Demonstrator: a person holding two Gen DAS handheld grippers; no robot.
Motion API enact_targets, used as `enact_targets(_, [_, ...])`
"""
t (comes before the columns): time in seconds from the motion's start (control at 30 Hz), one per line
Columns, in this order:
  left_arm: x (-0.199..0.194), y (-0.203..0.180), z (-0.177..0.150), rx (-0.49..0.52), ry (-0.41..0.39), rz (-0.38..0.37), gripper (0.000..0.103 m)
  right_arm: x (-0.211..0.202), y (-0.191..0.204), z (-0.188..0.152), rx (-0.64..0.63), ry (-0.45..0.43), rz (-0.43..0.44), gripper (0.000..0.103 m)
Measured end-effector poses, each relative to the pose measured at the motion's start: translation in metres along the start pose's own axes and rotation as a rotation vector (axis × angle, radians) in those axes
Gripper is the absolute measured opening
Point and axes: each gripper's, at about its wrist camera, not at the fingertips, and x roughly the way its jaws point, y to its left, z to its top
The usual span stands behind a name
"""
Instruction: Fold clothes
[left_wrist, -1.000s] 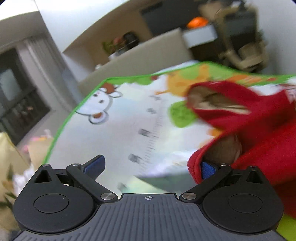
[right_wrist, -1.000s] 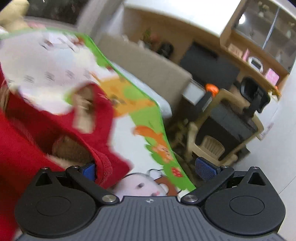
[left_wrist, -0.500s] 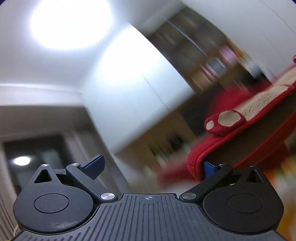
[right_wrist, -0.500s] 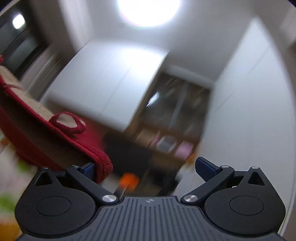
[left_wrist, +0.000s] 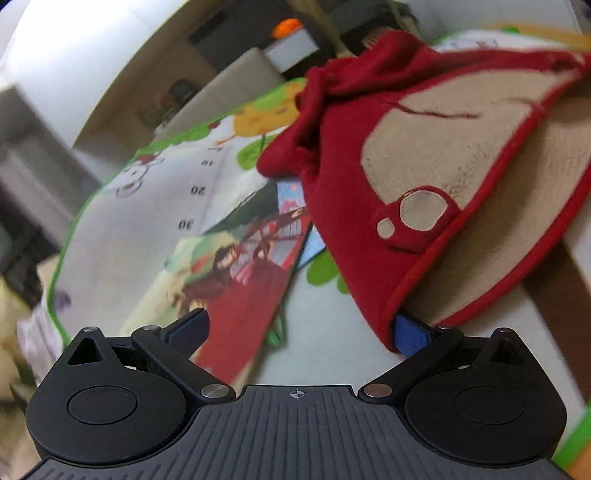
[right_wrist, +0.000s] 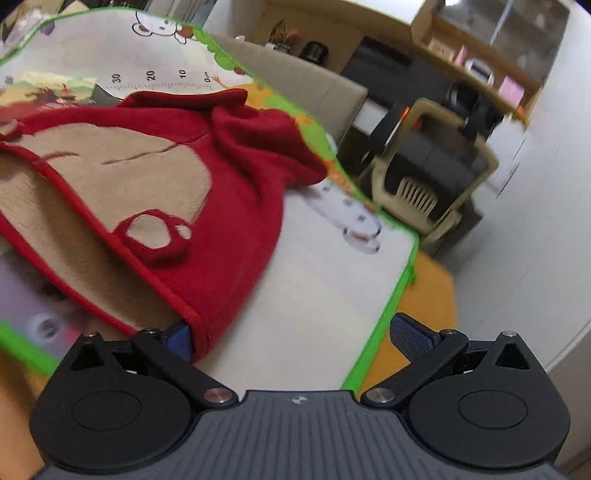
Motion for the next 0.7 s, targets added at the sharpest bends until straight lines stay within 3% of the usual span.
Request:
enact_targets(0.07, [-0.01,0.008,-0.002,-0.039,0.009,-0.072,0.103,-0.009,0.007,-0.016,-0.003,0.045,0.037,0.103])
enact_targets(0.17, [-0.023,0.008,-0.009,-0.076,0.035,-0.209,0.103,-0.028,0.01,-0.023,-0.085,0.044,0.039,0.103])
enact_targets(0.27, [-0.028,0.026,-0.012,-0.281,0.027,-0.358,0.103,-0.049,-0.006,-0.02,0.021,-0.018,0.112,0.103])
enact_targets(0.43, [-0.024,0.053,0.014,-0.667,-0.119,-0.487,0.103,-0.042,-0.03,0.021,0.273,-0.14,0.281,0.103])
enact_targets(0.53, [-0.009,0.043,0.05,-0.708,-0.21,-0.496,0.103,-0.007,-0.031,0.057,0.403,-0.161,0.401,0.103])
enact_targets(0.63, [0.02,0.023,0.089,-0.64,-0.164,-0.435,0.103,0.04,-0.026,0.095,0.464,-0.123,0.477,0.103])
enact_targets(0.7, [0.042,0.015,0.112,-0.581,-0.127,-0.389,0.103,0.069,-0.018,0.115,0.422,-0.1,0.456,0.103])
